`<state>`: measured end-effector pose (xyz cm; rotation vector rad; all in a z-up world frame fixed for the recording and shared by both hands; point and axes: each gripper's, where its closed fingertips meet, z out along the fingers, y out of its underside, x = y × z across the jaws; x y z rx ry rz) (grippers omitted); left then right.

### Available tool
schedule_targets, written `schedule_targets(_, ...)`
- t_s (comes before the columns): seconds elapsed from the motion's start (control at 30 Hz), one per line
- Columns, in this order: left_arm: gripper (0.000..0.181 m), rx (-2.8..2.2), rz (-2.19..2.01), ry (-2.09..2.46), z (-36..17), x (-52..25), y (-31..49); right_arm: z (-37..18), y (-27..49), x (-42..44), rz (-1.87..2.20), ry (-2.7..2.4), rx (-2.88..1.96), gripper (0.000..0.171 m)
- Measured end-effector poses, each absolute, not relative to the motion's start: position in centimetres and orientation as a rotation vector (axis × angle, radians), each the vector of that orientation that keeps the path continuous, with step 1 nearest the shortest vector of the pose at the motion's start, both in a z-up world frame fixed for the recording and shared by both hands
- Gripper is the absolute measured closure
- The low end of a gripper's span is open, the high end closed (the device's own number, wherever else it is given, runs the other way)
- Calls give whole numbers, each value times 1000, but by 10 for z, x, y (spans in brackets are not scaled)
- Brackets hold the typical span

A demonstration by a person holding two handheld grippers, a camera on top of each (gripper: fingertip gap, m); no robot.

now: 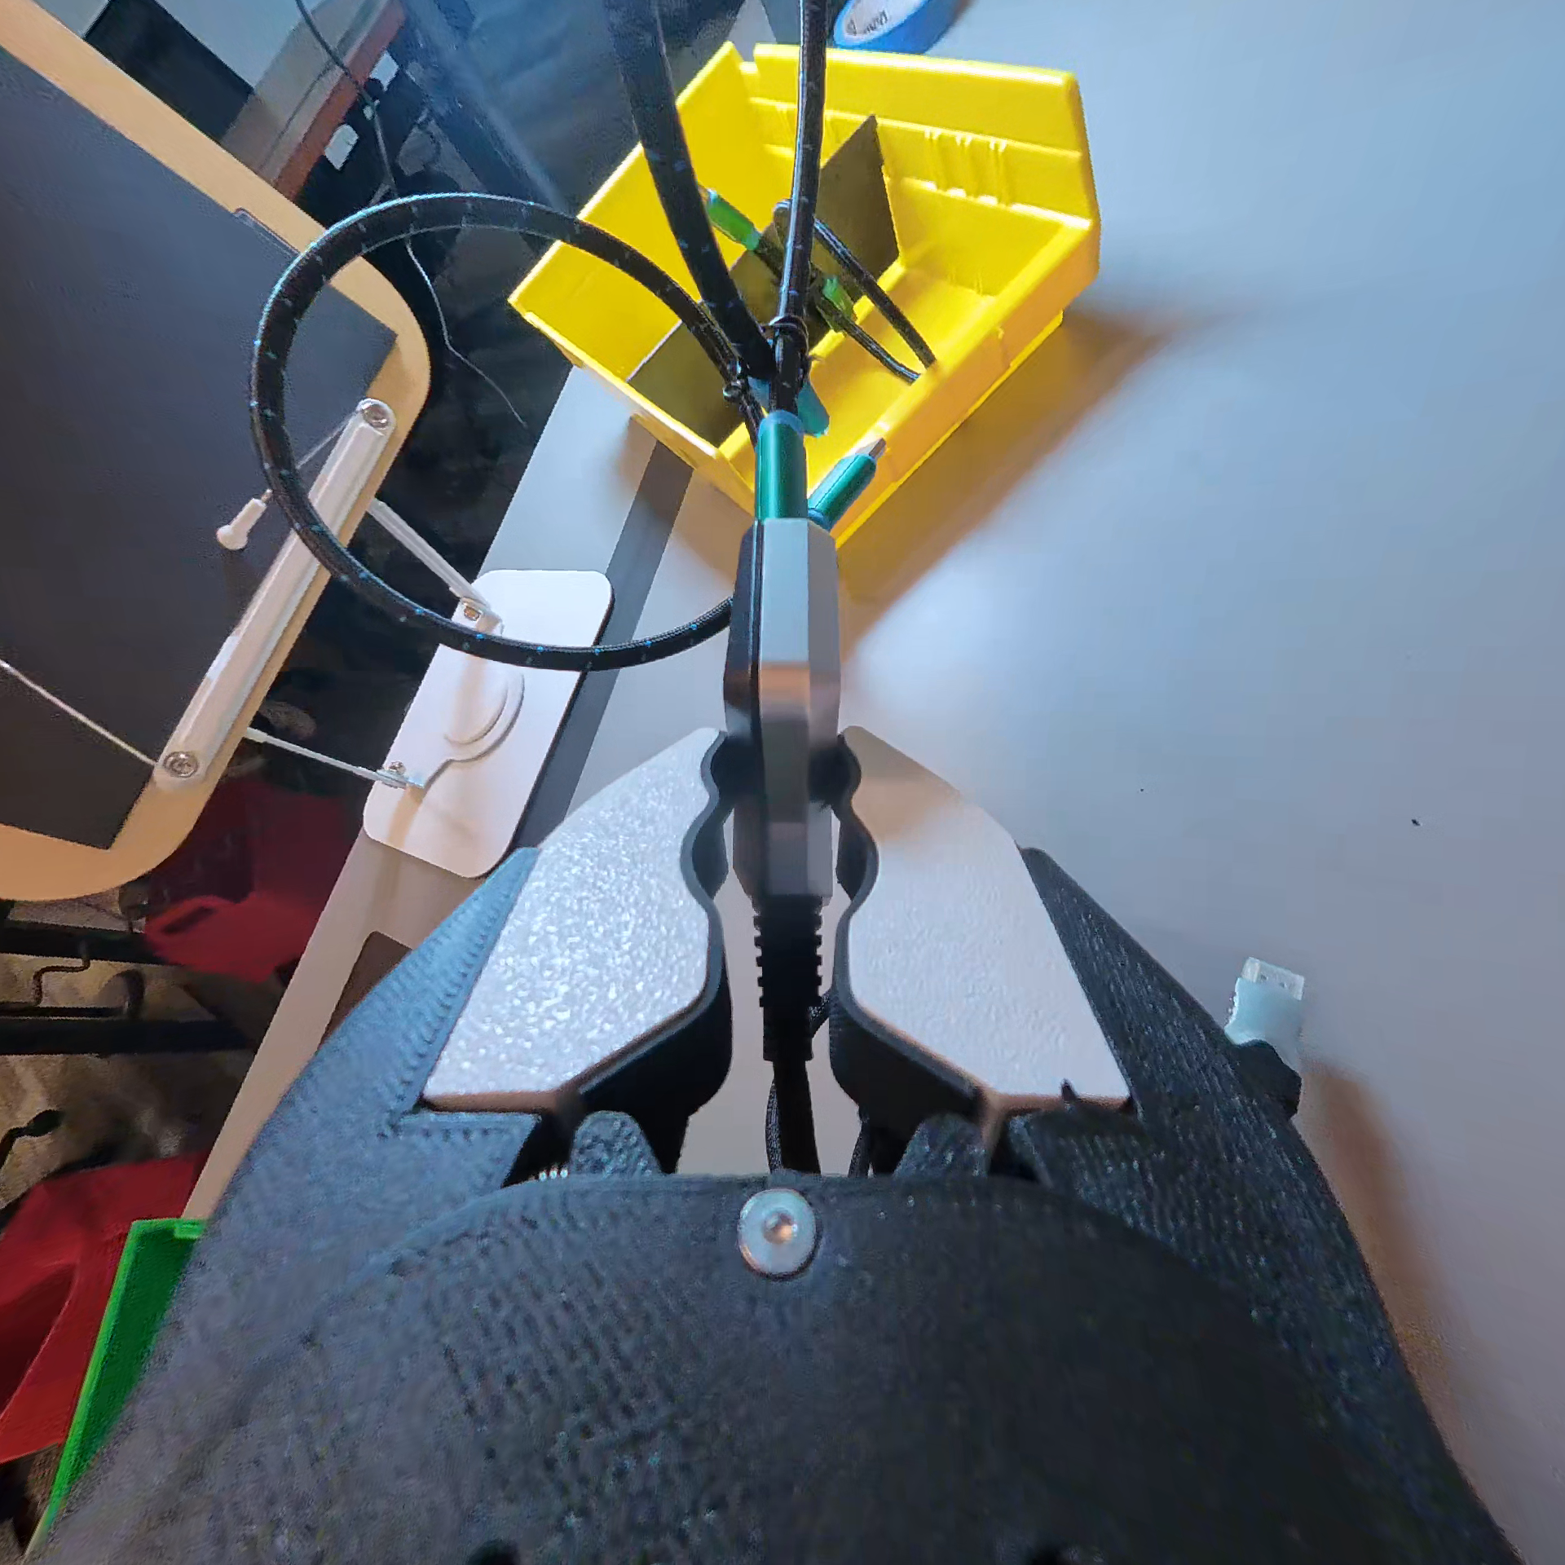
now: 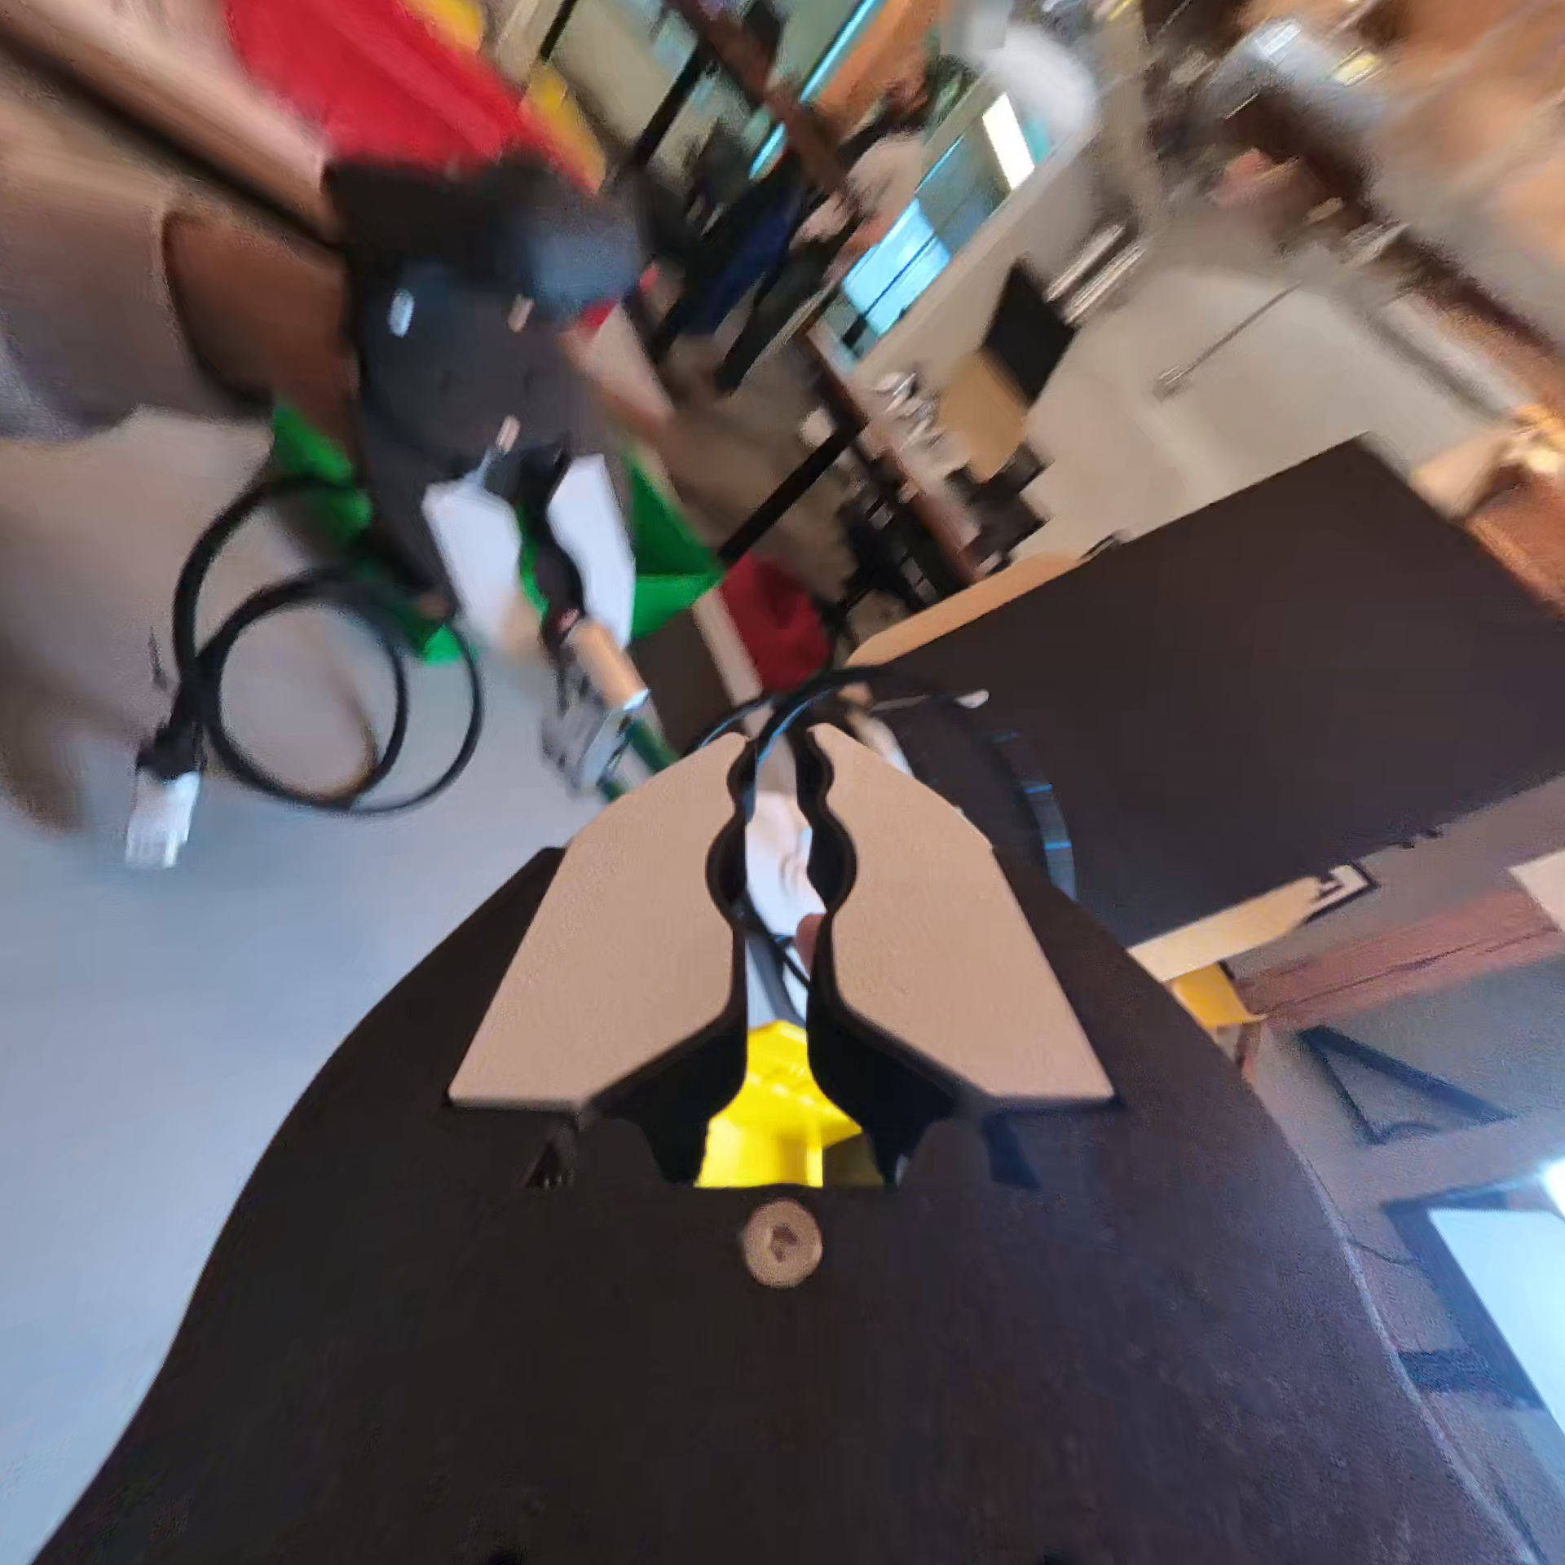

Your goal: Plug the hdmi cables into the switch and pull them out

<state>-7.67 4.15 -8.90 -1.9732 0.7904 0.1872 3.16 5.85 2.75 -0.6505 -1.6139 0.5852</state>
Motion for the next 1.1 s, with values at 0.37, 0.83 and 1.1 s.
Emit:
schedule_targets(0.37, 159, -2077, 412, 941, -107, -80, 34, -99, 80, -44, 134, -1855, -676, 151)
schedule_targets(0.83, 155, -2021, 593, 1208, -120, -57, 29, -124, 59, -37, 193, -2038, -638, 159)
schedule_targets(1.1, 159, -2078, 618, 1229, -136, -67, 36, -141, 79, -39, 67, -2088, -639, 160)
